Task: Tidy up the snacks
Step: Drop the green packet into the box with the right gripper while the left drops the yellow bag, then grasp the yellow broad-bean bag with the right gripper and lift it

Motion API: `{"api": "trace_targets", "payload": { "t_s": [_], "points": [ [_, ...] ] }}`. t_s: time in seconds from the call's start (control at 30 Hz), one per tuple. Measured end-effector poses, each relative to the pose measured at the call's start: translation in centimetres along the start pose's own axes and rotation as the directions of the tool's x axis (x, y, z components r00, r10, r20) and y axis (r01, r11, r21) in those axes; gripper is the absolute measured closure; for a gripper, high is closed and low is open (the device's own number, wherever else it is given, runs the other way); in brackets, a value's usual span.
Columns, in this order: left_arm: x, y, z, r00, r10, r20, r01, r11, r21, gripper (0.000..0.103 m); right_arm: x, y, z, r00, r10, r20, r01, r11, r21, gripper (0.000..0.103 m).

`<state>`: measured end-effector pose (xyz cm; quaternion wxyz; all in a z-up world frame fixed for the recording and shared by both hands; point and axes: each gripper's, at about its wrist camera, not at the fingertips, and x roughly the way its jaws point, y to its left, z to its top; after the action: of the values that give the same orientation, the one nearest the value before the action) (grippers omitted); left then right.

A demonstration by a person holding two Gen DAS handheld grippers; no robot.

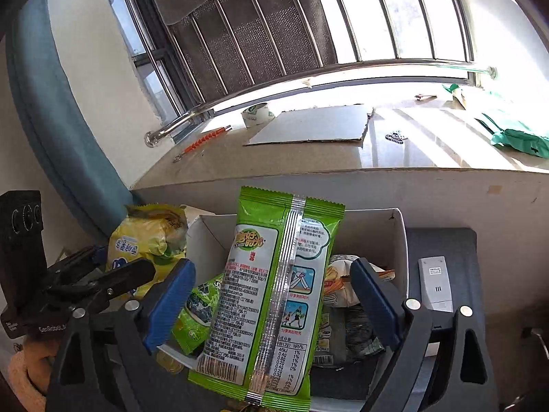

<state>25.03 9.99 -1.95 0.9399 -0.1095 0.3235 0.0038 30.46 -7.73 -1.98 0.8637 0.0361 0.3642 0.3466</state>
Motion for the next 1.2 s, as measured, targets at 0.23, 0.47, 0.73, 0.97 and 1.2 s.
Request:
{"api": "trace_targets", "payload": {
  "t_s": [0.23, 0.47, 0.73, 0.97, 1.2],
  "points": [
    [-0.8, 1.0, -0.7, 1.000, 0.003, 0.001, -0.003, 1.000, -0.029, 0.000, -1.7, -0.9, -0.8, 0.999, -0.008, 0.034, 0.007, 1.000, 0.014, 0.000],
    [-4.3, -0.1, -1.7, 0.998, 0.013, 0.067, -0.016, 0.999, 0.032, 0.000, -4.2, 0.4, -1.9, 0.998, 0.001, 0.064, -0.001, 1.000, -0.007, 0.000],
    [-10.3, -1.0, -5.5, 0.984, 0.026, 0.174, -0.039, 0.997, 0.071, 0.000, -9.1, 3.0, -7.4, 0.993, 0.036, 0.109, -0.031, 0.999, -0.044, 0.000],
    [-15.8, -1.4, -11.2, 0.973, 0.028, 0.228, -0.042, 0.997, 0.057, 0.000, -10.9, 4.1, -15.1, 0.999, 0.006, 0.044, -0.004, 0.999, -0.051, 0.000],
    [-17.6, -2.1, -17.6, 0.980, 0.024, 0.196, -0.032, 0.999, 0.035, 0.000, -9.3, 4.8, -22.0, 0.997, -0.018, -0.072, 0.018, 1.000, -0.004, 0.000]
  ]
}}
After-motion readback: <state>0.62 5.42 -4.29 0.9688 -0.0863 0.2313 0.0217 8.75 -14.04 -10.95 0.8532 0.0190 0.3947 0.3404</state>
